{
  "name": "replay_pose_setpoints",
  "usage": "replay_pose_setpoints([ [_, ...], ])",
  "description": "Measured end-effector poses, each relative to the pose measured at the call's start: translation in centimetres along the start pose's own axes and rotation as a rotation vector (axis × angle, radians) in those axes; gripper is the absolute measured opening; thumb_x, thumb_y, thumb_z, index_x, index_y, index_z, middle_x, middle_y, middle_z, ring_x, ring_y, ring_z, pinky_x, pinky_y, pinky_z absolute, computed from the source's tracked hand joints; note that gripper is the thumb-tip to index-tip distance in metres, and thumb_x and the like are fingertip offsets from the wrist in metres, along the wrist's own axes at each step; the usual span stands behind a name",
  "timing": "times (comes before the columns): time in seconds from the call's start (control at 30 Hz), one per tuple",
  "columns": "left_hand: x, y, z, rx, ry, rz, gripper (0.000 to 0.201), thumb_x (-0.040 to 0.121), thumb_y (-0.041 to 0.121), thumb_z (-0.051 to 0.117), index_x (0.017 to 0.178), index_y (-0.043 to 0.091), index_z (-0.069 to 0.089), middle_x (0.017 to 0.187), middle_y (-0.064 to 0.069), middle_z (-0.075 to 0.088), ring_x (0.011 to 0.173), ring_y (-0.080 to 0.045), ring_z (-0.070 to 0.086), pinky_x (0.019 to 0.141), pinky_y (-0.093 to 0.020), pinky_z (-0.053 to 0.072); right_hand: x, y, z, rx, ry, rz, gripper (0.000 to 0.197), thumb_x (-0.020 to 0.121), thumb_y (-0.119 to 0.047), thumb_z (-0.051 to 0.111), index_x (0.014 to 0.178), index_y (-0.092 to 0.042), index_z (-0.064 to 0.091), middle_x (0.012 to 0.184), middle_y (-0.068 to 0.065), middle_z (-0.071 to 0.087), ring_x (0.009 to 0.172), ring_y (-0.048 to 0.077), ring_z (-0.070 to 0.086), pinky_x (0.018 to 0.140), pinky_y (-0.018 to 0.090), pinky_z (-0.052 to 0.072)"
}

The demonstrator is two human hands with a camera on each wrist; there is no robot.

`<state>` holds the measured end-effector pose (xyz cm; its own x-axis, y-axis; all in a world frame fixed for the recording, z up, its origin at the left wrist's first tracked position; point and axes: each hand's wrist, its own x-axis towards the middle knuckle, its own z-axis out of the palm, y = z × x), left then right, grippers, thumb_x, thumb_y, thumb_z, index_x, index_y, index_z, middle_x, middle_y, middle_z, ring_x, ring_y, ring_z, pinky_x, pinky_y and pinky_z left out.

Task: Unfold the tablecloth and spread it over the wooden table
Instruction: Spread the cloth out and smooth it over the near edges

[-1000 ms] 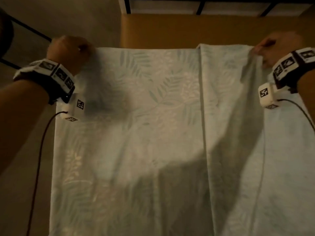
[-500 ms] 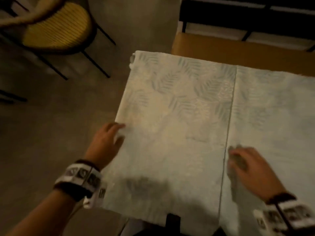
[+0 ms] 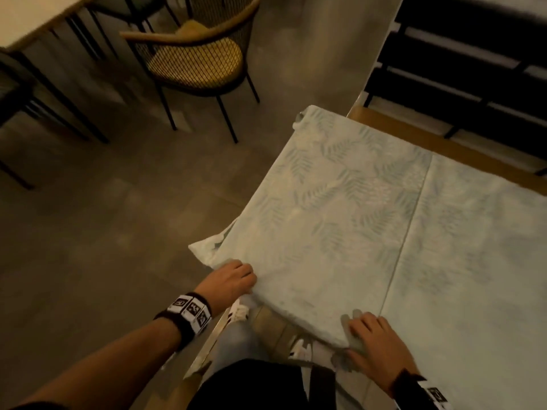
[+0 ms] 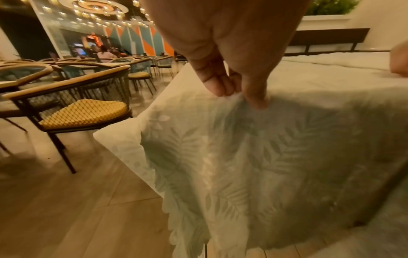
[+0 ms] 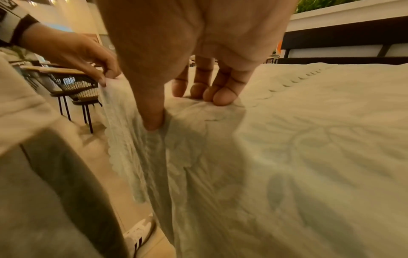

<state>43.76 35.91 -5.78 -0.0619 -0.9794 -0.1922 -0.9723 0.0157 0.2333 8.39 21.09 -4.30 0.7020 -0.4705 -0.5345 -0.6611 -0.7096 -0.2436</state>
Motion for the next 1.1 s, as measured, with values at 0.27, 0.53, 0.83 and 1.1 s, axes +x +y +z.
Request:
replay_pose_setpoints([
  [0.27,-1.1,-2.9,0.8,-0.145,0.066,-0.155,0.038,0.084,0.049,0.052,0.119,0.035,0.052,0.122,0.008,0.054,0.109,-0.016,0.052,0.096,-0.035,0.049,2.4,-1.2,0.4,0.070,-0.002,0.155,0.059,0.074,-0.085,0.039,0.103,-0.036,0.052,0.096,-0.007,0.058,0.070,0.015,0.062,0.063,0.024,0.054],
  [0.53,-3.0,-10.5,1.2,-1.143,-0.030,-0.985,0.071,0.087,0.058,0.059,0.138,0.011,0.043,0.131,-0.005,0.054,0.117,-0.023,0.056,0.095,-0.033,0.045,14.2,-19.4,-5.7,0.171,0.018,-0.110,0.051,0.086,-0.059,0.055,0.128,-0.033,0.047,0.118,-0.005,0.050,0.103,0.015,0.054,0.085,0.032,0.051],
  [0.83,0.7,-13.0,6.4,-1.258,-0.283,-0.963,0.023,0.092,0.021,0.057,0.073,0.013,0.067,0.079,-0.015,0.070,0.073,-0.032,0.069,0.074,-0.046,0.061,21.9,-28.0,-4.0,-0.101,-0.024,-0.067,0.038,0.088,-0.037,0.063,0.121,-0.024,0.051,0.117,0.009,0.047,0.102,0.029,0.053,0.083,0.041,0.051],
  [1.1,-2.6,-16.7,7.9,-1.766,0.180,-1.493,0.031,0.101,0.022,0.047,0.128,0.008,0.055,0.111,-0.015,0.056,0.079,-0.026,0.058,0.077,-0.039,0.052,22.0,-27.3,-3.2,-0.068,-0.002,-0.070,0.039,0.089,-0.042,0.059,0.124,-0.028,0.047,0.119,0.009,0.046,0.103,0.029,0.052,0.084,0.042,0.051],
])
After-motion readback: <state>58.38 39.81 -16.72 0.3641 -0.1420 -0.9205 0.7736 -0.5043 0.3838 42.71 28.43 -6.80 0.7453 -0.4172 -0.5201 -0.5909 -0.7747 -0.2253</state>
